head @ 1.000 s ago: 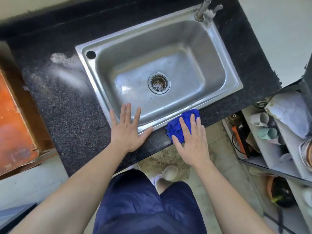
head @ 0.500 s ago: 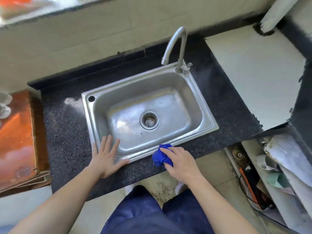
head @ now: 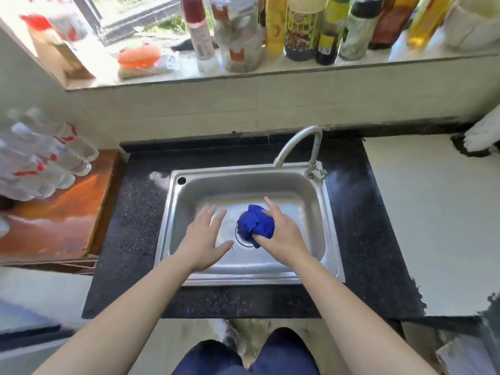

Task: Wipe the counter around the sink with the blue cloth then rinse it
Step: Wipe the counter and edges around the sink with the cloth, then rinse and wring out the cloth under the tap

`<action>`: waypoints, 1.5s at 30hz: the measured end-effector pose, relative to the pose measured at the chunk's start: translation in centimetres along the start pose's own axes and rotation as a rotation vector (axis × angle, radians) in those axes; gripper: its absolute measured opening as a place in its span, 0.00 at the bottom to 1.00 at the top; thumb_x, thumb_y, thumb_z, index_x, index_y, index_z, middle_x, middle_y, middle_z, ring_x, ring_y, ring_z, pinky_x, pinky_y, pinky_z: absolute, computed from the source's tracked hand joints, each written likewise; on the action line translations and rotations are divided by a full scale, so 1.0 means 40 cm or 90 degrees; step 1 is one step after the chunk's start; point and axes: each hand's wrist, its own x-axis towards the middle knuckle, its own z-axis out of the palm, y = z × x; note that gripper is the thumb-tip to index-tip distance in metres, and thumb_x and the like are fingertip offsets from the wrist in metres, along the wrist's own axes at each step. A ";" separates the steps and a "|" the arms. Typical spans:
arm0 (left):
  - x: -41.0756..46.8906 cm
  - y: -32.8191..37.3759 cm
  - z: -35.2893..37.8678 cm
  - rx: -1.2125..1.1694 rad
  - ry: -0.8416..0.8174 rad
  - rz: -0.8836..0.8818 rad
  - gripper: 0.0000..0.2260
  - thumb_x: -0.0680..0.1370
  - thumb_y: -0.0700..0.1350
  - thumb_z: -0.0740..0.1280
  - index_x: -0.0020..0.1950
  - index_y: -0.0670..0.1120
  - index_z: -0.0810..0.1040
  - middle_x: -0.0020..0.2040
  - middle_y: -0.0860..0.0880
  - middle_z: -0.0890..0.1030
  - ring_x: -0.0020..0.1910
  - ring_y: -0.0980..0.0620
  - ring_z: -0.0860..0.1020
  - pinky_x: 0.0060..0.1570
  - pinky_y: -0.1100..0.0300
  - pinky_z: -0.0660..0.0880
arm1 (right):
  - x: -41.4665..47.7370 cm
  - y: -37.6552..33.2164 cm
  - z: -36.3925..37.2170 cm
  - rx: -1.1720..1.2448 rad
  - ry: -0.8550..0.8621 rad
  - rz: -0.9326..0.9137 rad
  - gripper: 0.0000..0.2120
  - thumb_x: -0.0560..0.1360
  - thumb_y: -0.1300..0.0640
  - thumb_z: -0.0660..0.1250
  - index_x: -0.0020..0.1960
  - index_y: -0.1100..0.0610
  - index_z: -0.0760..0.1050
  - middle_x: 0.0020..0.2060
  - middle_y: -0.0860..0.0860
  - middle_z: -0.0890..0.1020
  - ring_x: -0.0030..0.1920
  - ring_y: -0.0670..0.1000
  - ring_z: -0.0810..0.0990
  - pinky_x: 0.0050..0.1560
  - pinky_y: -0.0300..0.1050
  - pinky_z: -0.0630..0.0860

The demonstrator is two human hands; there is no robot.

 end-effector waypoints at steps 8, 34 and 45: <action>0.132 -0.008 -0.049 -0.135 0.072 0.158 0.24 0.75 0.42 0.72 0.70 0.51 0.76 0.74 0.46 0.71 0.78 0.43 0.60 0.73 0.44 0.64 | 0.048 -0.081 -0.019 0.025 -0.019 -0.021 0.52 0.70 0.56 0.76 0.80 0.36 0.46 0.66 0.41 0.77 0.64 0.44 0.76 0.68 0.44 0.73; 0.305 0.129 0.015 -0.626 0.093 -0.235 0.04 0.78 0.43 0.70 0.48 0.45 0.76 0.40 0.50 0.81 0.33 0.61 0.75 0.35 0.70 0.71 | 0.377 0.199 -0.275 -0.113 0.108 0.173 0.46 0.71 0.47 0.77 0.80 0.53 0.55 0.76 0.52 0.65 0.75 0.53 0.66 0.69 0.47 0.65; 0.327 0.130 0.023 -0.706 0.088 -0.246 0.03 0.79 0.42 0.69 0.50 0.46 0.76 0.48 0.45 0.83 0.39 0.56 0.77 0.37 0.70 0.73 | 0.338 0.233 -0.179 -0.261 0.070 0.174 0.52 0.76 0.46 0.72 0.82 0.57 0.36 0.81 0.56 0.37 0.81 0.59 0.39 0.80 0.54 0.49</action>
